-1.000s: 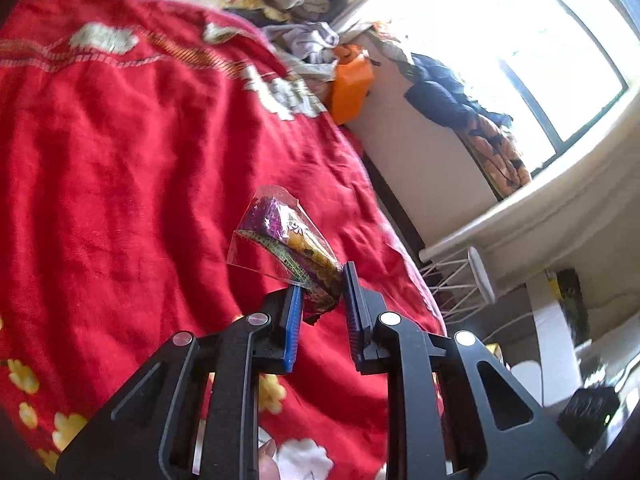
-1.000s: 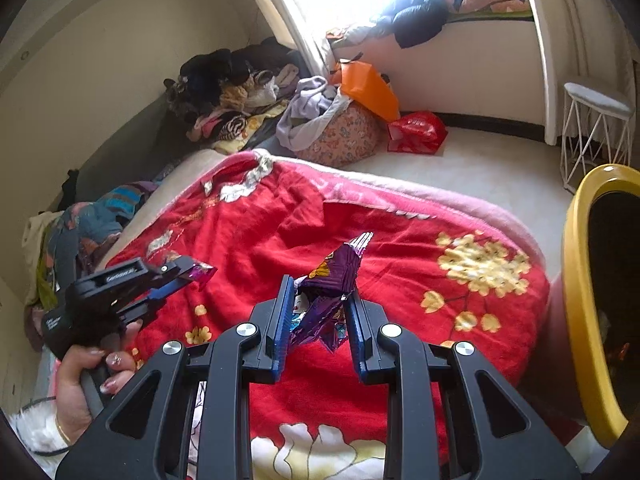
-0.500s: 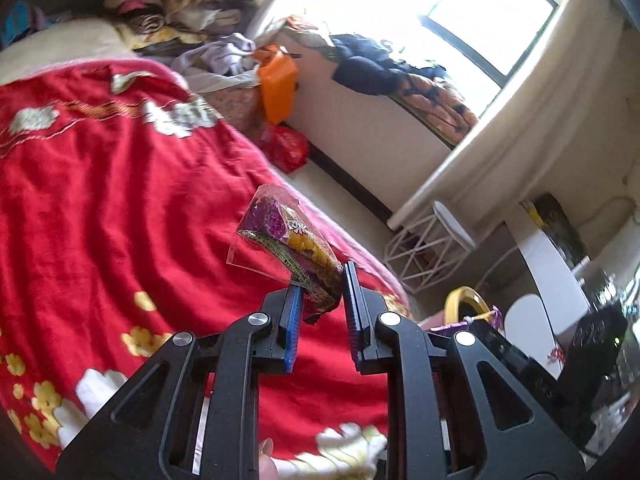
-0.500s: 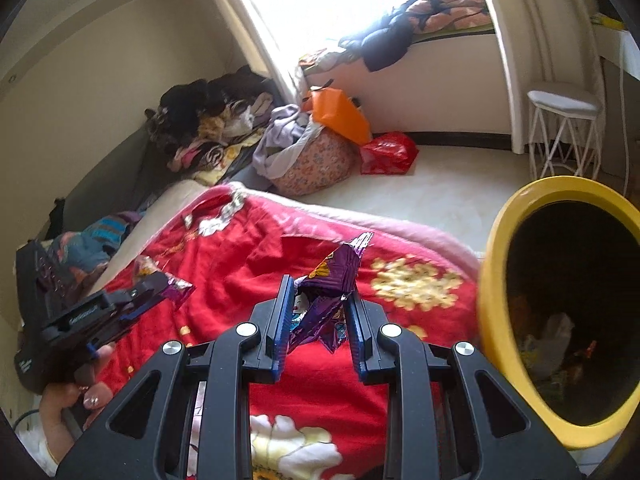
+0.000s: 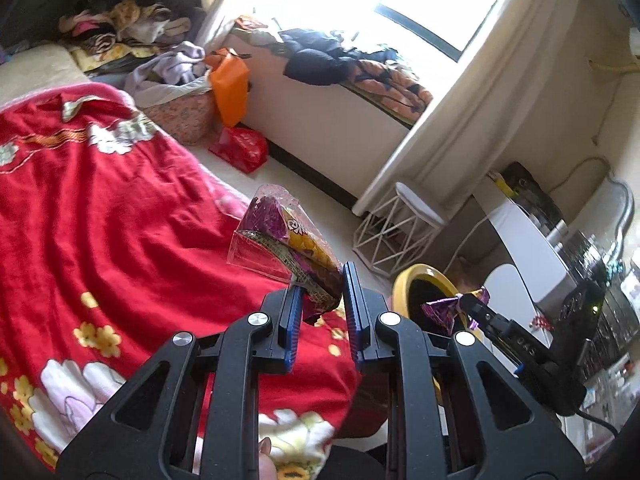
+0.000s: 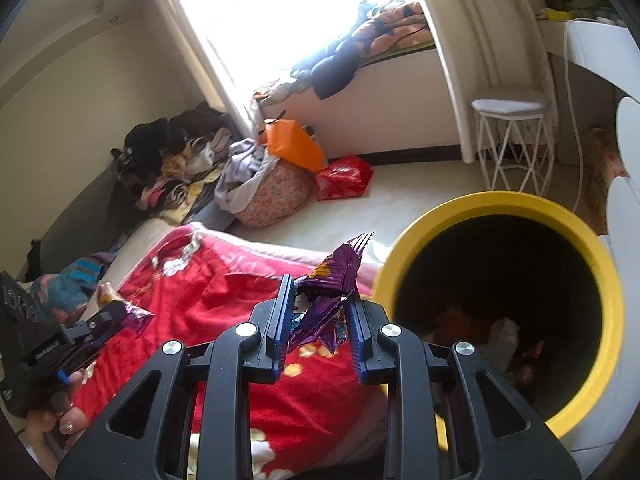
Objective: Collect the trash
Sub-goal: 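Carry the clear-purple wrapper and purple wrapper over the yellow bin, then open both tools to drop the two wrappers into the bin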
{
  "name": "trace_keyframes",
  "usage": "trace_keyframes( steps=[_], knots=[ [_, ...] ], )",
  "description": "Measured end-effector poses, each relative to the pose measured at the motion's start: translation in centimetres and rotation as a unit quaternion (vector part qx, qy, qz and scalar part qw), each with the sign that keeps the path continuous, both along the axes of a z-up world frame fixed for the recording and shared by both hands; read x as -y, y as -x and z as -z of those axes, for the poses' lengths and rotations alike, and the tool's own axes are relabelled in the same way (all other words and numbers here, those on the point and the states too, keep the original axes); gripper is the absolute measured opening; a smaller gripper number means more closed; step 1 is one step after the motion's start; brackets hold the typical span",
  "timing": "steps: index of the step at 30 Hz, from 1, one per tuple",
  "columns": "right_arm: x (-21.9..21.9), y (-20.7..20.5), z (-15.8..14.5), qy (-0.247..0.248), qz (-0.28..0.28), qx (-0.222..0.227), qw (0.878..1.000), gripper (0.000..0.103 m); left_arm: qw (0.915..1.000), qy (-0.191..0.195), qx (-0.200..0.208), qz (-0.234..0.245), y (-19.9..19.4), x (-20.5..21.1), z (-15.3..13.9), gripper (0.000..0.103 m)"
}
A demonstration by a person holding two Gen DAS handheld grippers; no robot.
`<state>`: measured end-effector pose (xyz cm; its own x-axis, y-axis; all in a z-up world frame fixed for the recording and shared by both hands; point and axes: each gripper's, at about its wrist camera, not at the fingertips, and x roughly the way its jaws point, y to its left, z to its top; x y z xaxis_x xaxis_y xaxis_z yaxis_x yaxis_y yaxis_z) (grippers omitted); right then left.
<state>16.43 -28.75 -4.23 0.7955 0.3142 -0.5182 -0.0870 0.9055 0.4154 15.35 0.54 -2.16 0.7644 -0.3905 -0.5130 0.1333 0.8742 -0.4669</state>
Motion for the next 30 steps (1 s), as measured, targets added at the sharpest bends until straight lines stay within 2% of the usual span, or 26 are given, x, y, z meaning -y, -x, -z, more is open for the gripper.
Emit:
trace_keyframes(
  steps=[10, 17, 30],
  knots=[
    [4.3, 0.5, 0.3, 0.009, 0.06, 0.001, 0.998, 0.024, 0.9977, -0.021, 0.002, 0.064, -0.3, 5.5, 0.0, 0.015],
    [7.4, 0.8, 1.8, 0.02, 0.097, -0.014, 0.995, 0.024, 0.9927, -0.042, 0.002, 0.113, -1.0, 10.2, 0.4, 0.015],
    [11.1, 1.6, 4.3, 0.021, 0.112, -0.047, 0.992, 0.024, 0.9791, -0.078, -0.032, 0.185, -3.6, 18.2, 3.6, 0.015]
  ],
)
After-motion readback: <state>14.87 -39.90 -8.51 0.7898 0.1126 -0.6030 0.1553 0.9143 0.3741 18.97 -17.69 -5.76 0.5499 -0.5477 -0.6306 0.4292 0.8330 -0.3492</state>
